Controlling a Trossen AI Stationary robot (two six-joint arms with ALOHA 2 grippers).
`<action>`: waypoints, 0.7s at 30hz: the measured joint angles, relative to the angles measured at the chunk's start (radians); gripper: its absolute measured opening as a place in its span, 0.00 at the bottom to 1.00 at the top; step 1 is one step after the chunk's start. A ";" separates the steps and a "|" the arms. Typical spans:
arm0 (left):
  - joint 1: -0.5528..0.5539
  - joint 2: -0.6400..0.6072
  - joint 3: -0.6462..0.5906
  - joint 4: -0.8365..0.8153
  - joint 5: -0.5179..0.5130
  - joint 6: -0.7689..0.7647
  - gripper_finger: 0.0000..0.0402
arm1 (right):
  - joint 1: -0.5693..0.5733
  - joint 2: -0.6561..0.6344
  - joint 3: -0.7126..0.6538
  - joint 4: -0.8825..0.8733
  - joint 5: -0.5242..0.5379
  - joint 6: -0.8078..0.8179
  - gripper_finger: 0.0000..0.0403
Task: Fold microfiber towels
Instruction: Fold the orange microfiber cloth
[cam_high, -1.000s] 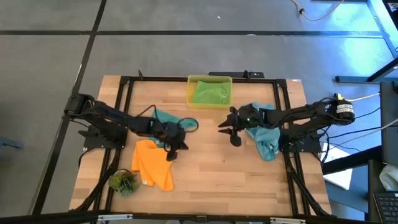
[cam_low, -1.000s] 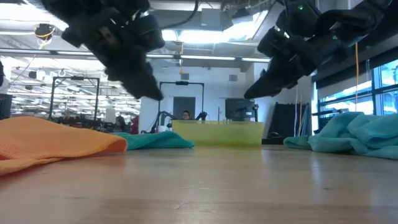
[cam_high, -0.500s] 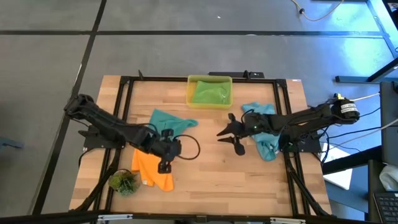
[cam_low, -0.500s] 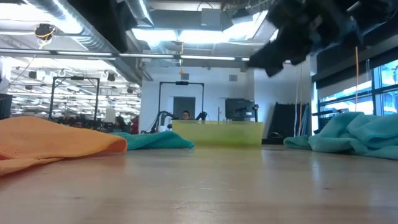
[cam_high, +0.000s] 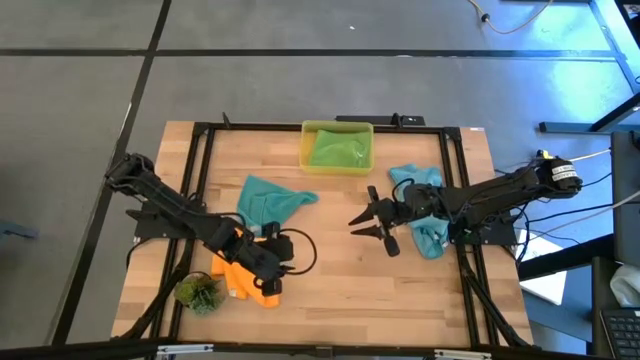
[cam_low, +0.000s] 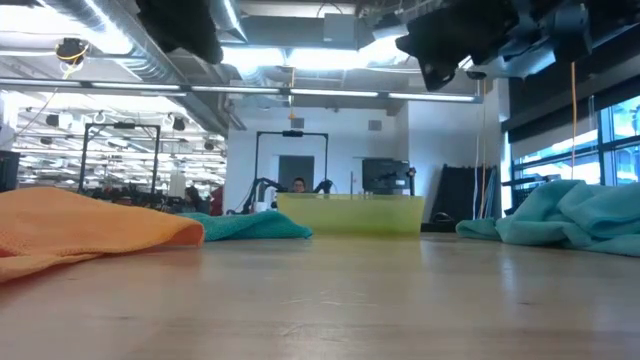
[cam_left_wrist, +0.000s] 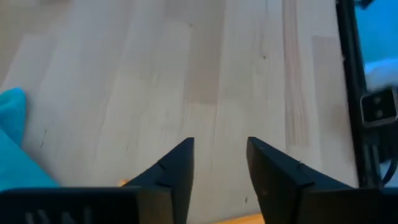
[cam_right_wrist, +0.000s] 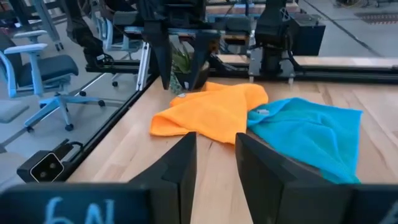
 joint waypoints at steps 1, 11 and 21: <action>0.001 0.000 0.000 -0.001 0.000 -0.013 0.38 | 0.001 0.000 0.000 0.006 0.000 -0.003 0.28; 0.027 0.000 0.000 -0.084 0.124 -0.086 0.45 | 0.018 0.000 0.000 0.036 0.000 -0.029 0.28; 0.132 0.011 0.078 -0.165 0.305 -0.100 0.45 | 0.011 0.000 0.000 0.033 0.027 -0.087 0.28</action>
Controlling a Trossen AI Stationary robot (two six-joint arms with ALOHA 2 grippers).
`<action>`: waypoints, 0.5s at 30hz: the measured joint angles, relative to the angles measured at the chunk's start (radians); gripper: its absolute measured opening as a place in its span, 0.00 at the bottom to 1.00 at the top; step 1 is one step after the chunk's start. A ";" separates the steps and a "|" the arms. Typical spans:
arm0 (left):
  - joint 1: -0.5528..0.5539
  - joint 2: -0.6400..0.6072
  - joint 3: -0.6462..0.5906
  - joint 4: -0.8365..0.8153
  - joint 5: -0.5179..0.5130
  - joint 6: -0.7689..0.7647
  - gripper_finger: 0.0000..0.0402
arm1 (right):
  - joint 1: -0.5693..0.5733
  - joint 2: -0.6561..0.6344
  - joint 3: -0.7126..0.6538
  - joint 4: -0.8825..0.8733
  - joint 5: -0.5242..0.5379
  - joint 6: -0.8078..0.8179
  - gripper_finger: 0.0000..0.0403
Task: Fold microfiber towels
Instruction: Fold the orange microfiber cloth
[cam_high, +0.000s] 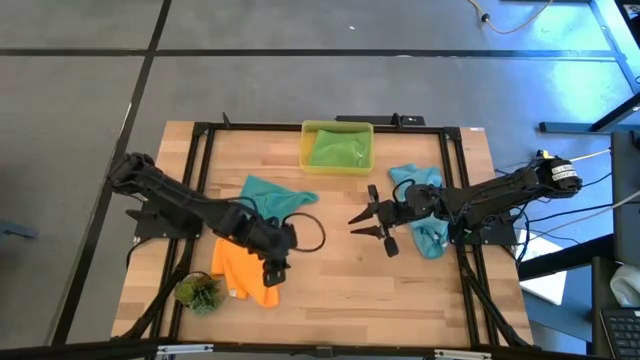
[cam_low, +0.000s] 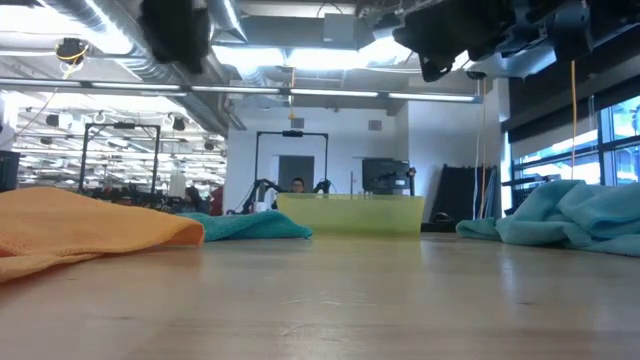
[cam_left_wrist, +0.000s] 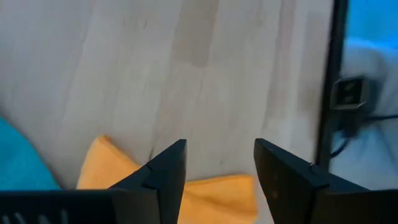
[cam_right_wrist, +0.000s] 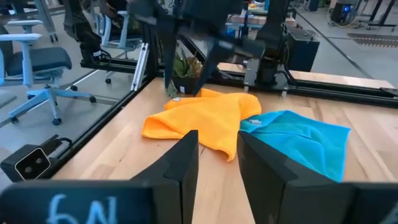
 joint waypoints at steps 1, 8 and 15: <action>0.007 0.012 0.038 -0.030 0.006 0.003 0.45 | 0.000 0.000 0.000 0.000 0.000 0.000 0.28; -0.024 0.169 0.318 -0.466 -0.113 0.085 0.45 | 0.001 0.000 0.000 0.015 0.000 0.013 0.28; -0.041 0.352 0.315 -0.466 -0.195 0.084 0.45 | 0.007 0.000 0.000 -0.011 -0.007 0.086 0.28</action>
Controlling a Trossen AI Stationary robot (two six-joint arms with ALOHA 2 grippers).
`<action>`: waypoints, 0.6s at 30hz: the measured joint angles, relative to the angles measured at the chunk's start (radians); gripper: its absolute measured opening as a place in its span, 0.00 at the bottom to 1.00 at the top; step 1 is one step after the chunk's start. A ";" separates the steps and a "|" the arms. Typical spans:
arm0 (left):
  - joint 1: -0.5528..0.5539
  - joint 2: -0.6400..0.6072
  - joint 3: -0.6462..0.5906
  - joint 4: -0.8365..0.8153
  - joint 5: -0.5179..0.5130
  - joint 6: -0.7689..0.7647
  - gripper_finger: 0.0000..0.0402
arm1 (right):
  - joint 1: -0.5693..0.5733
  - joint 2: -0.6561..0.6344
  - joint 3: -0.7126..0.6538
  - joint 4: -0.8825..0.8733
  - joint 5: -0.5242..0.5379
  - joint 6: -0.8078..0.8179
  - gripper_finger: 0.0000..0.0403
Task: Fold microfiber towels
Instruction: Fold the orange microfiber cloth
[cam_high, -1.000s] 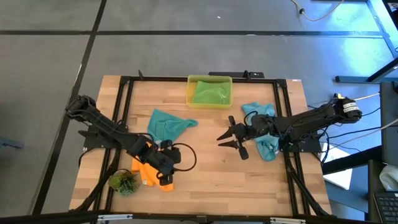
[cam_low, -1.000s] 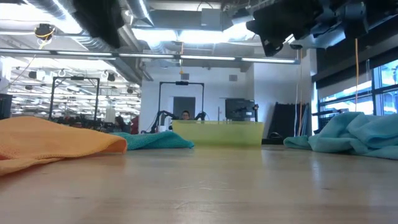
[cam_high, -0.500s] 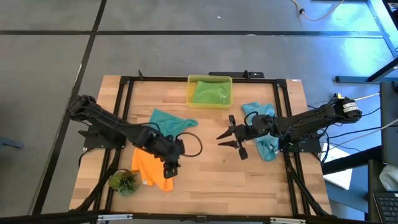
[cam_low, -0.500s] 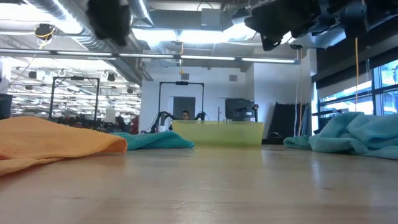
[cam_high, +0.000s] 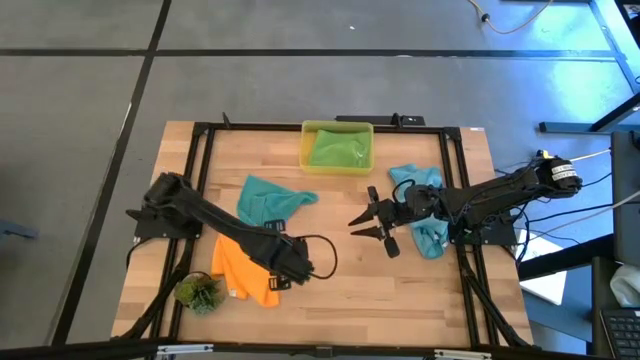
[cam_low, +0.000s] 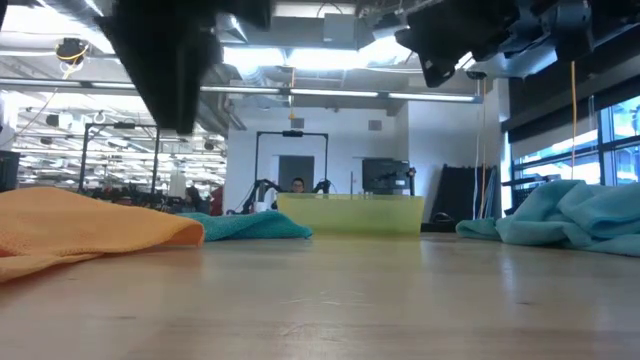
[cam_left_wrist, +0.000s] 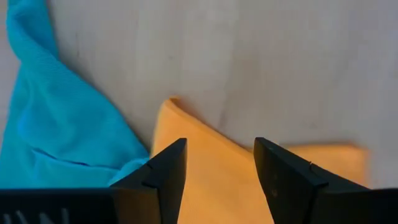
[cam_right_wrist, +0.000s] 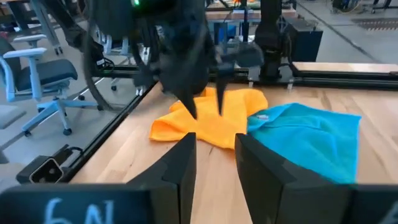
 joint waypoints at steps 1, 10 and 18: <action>0.004 0.020 0.000 0.004 -0.011 -0.004 0.45 | 0.005 0.000 0.000 -0.004 0.000 0.007 0.28; 0.084 0.115 0.001 0.008 0.014 0.071 0.57 | 0.086 0.000 0.000 -0.026 0.006 0.054 0.28; 0.171 0.124 -0.004 0.073 0.022 0.104 0.58 | 0.122 0.000 0.000 -0.026 0.098 0.051 0.28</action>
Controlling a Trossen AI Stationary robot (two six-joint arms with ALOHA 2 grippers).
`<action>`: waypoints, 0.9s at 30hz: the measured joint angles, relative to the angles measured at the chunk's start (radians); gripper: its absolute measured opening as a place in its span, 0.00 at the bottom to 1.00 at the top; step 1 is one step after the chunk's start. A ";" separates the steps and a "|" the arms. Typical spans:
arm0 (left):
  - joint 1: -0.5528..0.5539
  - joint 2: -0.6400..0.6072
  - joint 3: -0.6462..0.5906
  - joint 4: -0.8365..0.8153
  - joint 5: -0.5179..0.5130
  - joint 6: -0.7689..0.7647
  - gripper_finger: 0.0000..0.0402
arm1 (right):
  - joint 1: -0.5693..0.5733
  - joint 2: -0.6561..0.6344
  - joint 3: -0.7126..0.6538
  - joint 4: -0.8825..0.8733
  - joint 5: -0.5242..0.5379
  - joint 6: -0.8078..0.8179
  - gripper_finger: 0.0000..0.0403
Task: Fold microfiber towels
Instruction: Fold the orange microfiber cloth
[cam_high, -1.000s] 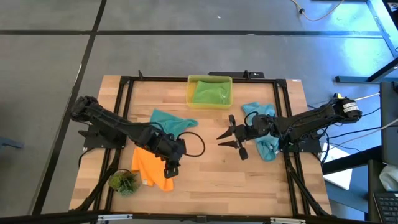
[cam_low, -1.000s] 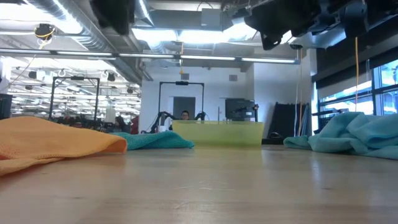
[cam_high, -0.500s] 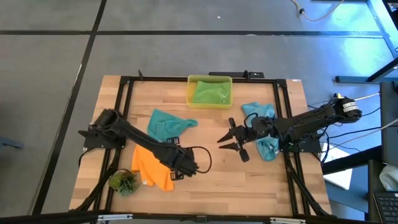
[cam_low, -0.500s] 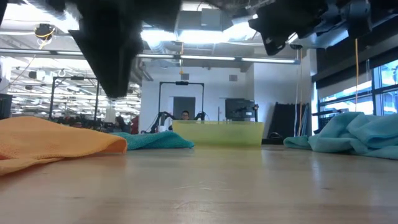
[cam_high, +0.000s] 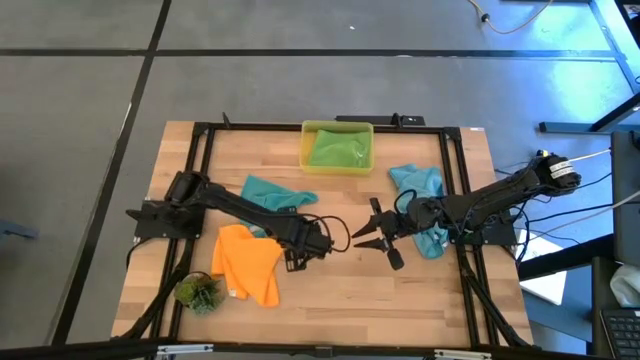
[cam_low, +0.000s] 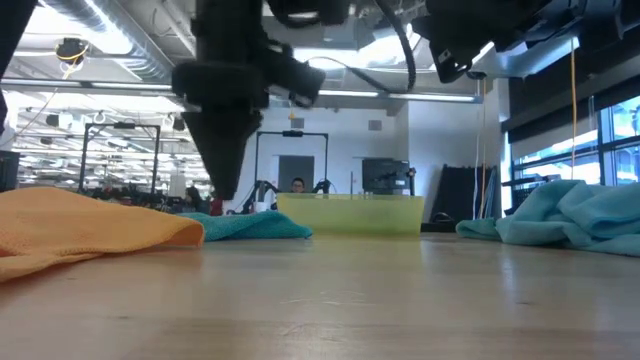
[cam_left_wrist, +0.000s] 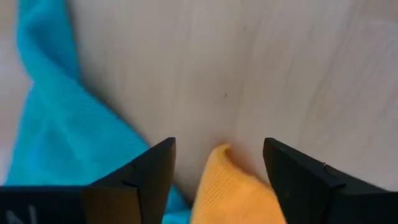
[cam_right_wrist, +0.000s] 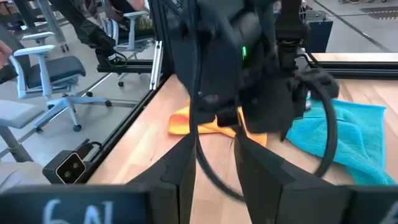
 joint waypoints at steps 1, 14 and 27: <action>0.003 0.006 -0.002 -0.007 0.005 0.002 0.58 | 0.000 0.000 0.000 0.000 0.000 0.000 0.28; -0.009 0.006 -0.150 0.081 0.030 -0.080 0.58 | 0.000 0.000 0.000 0.006 0.001 0.000 0.28; -0.006 0.005 -0.172 0.076 -0.007 -0.084 0.26 | -0.001 0.000 0.000 0.006 0.015 -0.003 0.28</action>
